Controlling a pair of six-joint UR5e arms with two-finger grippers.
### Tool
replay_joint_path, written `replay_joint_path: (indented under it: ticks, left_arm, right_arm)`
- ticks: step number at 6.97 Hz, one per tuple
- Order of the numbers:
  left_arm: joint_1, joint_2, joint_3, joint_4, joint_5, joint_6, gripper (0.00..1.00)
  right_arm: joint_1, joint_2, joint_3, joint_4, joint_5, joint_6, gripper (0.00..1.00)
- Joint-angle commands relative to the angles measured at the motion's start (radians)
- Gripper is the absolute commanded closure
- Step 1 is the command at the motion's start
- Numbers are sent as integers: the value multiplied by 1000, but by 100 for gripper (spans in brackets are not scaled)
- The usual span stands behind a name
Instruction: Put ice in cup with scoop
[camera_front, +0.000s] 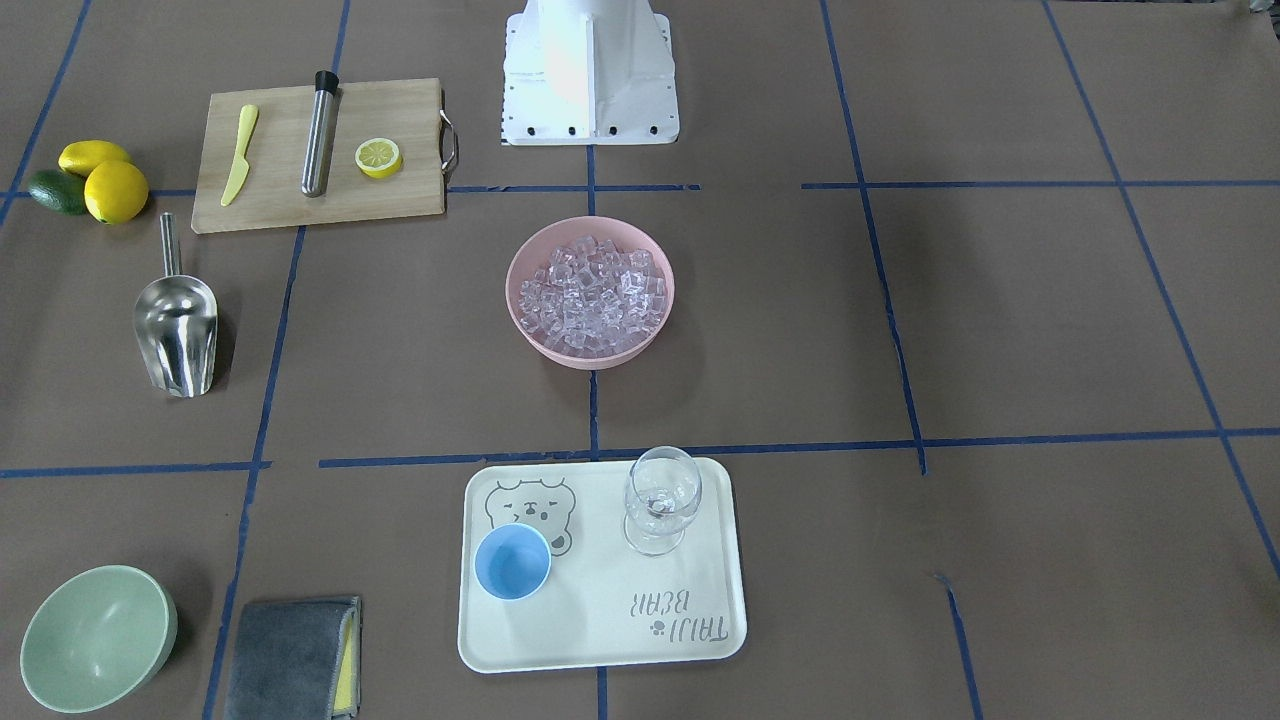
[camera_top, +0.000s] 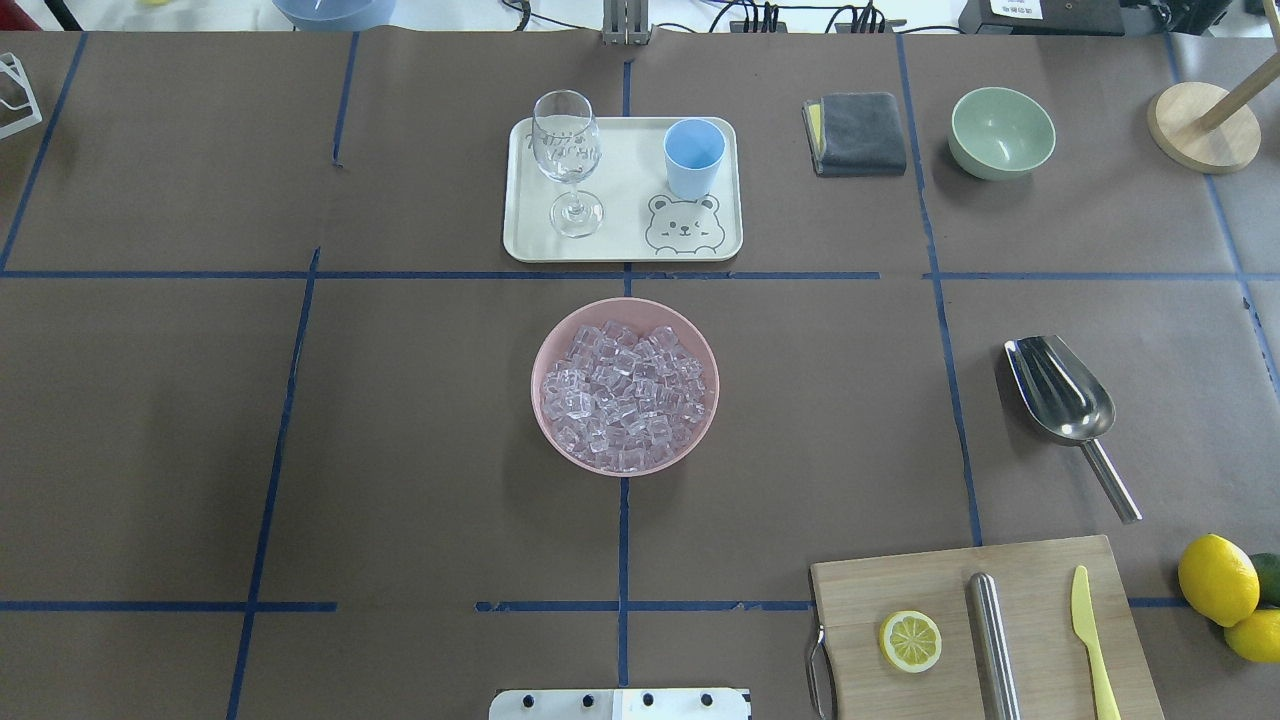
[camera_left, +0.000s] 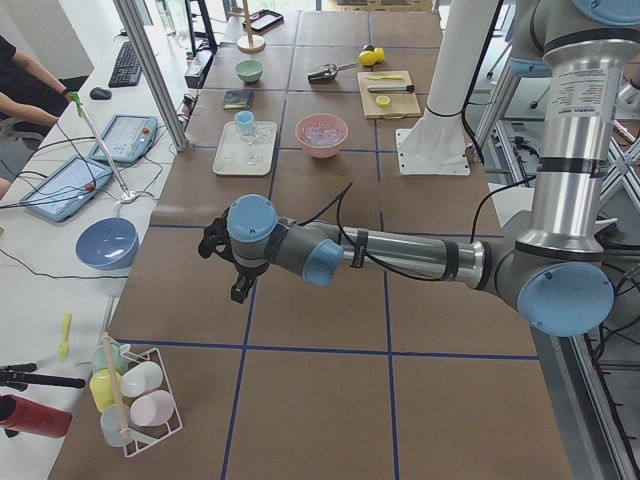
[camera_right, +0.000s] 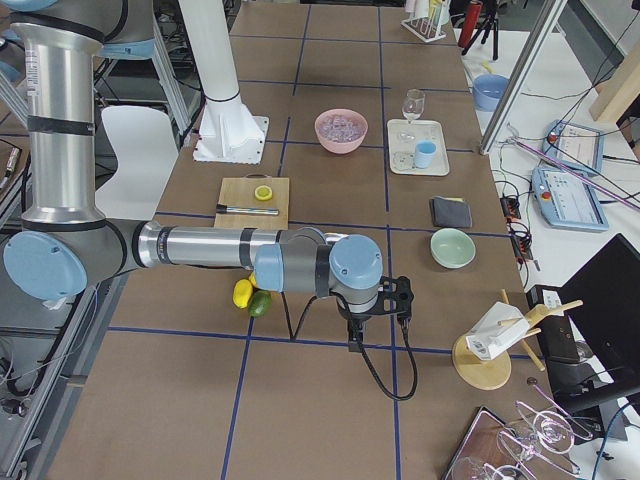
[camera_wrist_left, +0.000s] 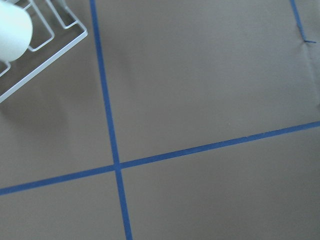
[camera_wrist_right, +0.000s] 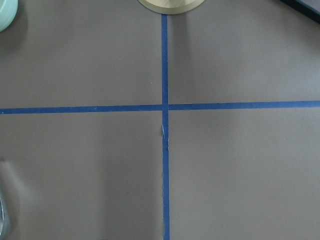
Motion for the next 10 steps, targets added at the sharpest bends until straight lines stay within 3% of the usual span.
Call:
replay_joint_path:
  ticks: [1,2,4,5,6,8,9,10]
  left_arm:
    - [114,-23,-49,-76,6,7,0]
    - [212,-76,-55,-78,6,8,0]
    - [266,-177,-71,-79,6,2,0]
    - [314,-211,-71,-78,17,4,0]
    - [347,-245,-71,-78,31,2,0]
    - [447,-269,-63,-78,55,-1,0]
    - [455,-273,-72,-114,110,1,0]
    - [460,-265,-51,-239,112,-1,0]
  right_arm:
    - [-32,61,77,-9,-13,0,0]
    - [-48,56,85,-3,0,-2,0]
    - [-118,43,114,-8,62,3,0]
    - [-162,45,120,1,53,62,0]
    - [-227,54,143,9,46,234,0]
    - [-388,45,186,134,-30,437,0]
    - [-454,33,185,252,-39,589,0]
    - [-514,1,191,369,-62,704,0]
